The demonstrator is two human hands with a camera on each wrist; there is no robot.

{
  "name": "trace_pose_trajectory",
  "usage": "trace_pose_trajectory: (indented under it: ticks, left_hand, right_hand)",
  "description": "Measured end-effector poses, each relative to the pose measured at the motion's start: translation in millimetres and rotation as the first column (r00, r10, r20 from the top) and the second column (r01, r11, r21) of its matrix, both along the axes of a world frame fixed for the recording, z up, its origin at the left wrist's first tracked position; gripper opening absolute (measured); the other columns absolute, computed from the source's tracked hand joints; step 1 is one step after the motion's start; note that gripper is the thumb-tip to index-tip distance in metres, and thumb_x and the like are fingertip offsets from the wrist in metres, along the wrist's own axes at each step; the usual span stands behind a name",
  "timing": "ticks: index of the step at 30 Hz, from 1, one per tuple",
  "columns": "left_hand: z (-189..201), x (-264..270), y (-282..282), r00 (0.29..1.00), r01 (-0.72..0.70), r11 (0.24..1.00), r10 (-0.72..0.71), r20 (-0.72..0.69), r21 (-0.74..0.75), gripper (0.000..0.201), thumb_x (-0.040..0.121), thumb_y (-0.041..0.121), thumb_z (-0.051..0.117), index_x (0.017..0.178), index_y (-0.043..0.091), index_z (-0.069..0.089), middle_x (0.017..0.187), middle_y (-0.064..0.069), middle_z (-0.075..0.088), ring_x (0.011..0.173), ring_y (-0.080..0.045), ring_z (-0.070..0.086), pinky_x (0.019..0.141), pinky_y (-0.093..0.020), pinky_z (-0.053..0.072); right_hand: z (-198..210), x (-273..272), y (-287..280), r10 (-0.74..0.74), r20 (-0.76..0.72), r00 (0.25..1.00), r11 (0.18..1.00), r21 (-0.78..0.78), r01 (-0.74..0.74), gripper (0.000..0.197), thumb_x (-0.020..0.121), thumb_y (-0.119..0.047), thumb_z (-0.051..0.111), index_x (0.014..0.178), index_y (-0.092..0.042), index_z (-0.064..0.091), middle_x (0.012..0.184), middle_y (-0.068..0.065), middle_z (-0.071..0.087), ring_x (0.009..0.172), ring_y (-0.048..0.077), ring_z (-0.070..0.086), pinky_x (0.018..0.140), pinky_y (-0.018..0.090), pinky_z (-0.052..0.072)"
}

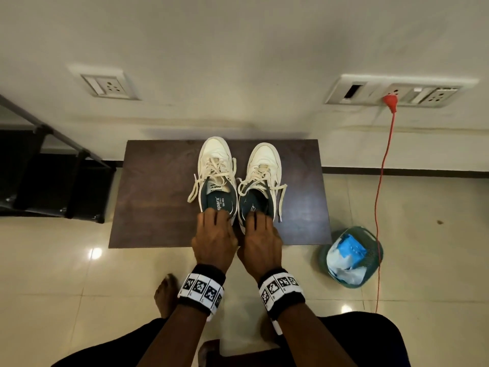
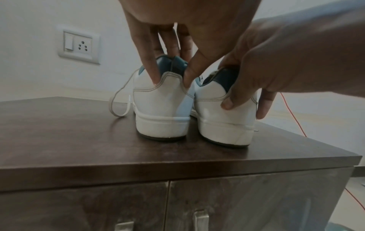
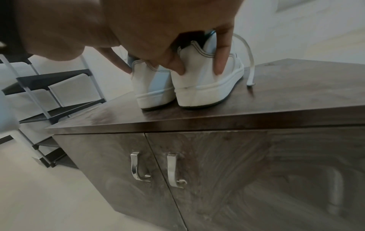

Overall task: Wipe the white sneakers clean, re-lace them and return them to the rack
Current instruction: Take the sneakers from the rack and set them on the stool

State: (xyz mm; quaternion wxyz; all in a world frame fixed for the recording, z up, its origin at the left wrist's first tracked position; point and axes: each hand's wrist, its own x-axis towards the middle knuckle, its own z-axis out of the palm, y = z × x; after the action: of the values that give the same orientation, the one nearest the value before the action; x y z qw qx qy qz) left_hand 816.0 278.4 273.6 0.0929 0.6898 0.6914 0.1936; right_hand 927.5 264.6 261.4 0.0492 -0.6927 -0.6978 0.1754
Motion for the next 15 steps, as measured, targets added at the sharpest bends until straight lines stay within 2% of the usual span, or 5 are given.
trace_pose_trajectory:
  ticks: [2,4,9,12,15]
  left_hand:
    - [4.2,1.6,-2.2,1.0,-0.006,0.999,0.005,-0.012,-0.038,0.018,0.089,0.025,0.051,0.091,0.012,0.063,0.094,-0.009,0.056,0.088,-0.028,0.054,0.045,-0.034,0.044]
    - [7.6,1.9,-2.8,0.999,-0.014,0.996,0.01,-0.049,-0.092,0.015,0.081,0.019,0.066,0.095,0.012,0.063,0.098,-0.009,0.057,0.094,-0.029,0.054,0.047,-0.035,0.044]
    - [27.3,5.5,-7.7,0.993,0.009,0.972,-0.036,-0.111,-0.234,0.045,0.061,0.007,0.079,0.103,0.01,0.064,0.105,-0.01,0.063,0.104,-0.031,0.054,0.062,-0.04,0.054]
    - [42.4,5.5,-17.9,0.988,0.065,0.978,-0.091,-0.121,-0.2,0.051,0.055,0.003,0.08,0.104,0.01,0.065,0.103,-0.011,0.064,0.1,-0.031,0.055,0.069,-0.04,0.055]
    - [57.1,15.4,-28.0,0.987,0.126,0.986,-0.135,-0.083,-0.109,0.045,0.058,0.001,0.077,0.101,0.01,0.065,0.099,-0.011,0.064,0.094,-0.031,0.056,0.068,-0.04,0.054]
  right_hand:
    - [2.4,0.9,-1.1,0.016,0.023,1.0,1.0,-0.012,-0.016,0.074,0.061,-0.022,0.082,0.128,-0.002,0.057,0.118,0.016,0.063,0.101,0.031,0.063,0.072,0.036,0.058]
    - [4.5,1.4,-0.6,0.048,0.052,0.997,0.999,-0.016,-0.047,0.07,0.065,-0.023,0.081,0.128,-0.001,0.056,0.117,0.017,0.063,0.101,0.032,0.062,0.073,0.038,0.059]
    - [20.2,10.1,-6.5,0.088,0.1,0.991,0.995,0.038,-0.092,0.048,0.072,-0.015,0.078,0.116,-0.002,0.062,0.107,0.016,0.065,0.095,0.031,0.063,0.066,0.037,0.058]
    - [34.5,16.2,-15.6,0.115,0.081,0.99,0.99,0.073,-0.121,0.046,0.071,-0.01,0.076,0.114,-0.004,0.063,0.109,0.015,0.064,0.099,0.03,0.061,0.067,0.035,0.058]
    - [42.0,28.7,-27.5,0.078,-0.008,0.997,0.993,0.092,-0.077,0.053,0.066,-0.003,0.076,0.117,-0.007,0.061,0.113,0.012,0.062,0.103,0.029,0.06,0.066,0.035,0.058]
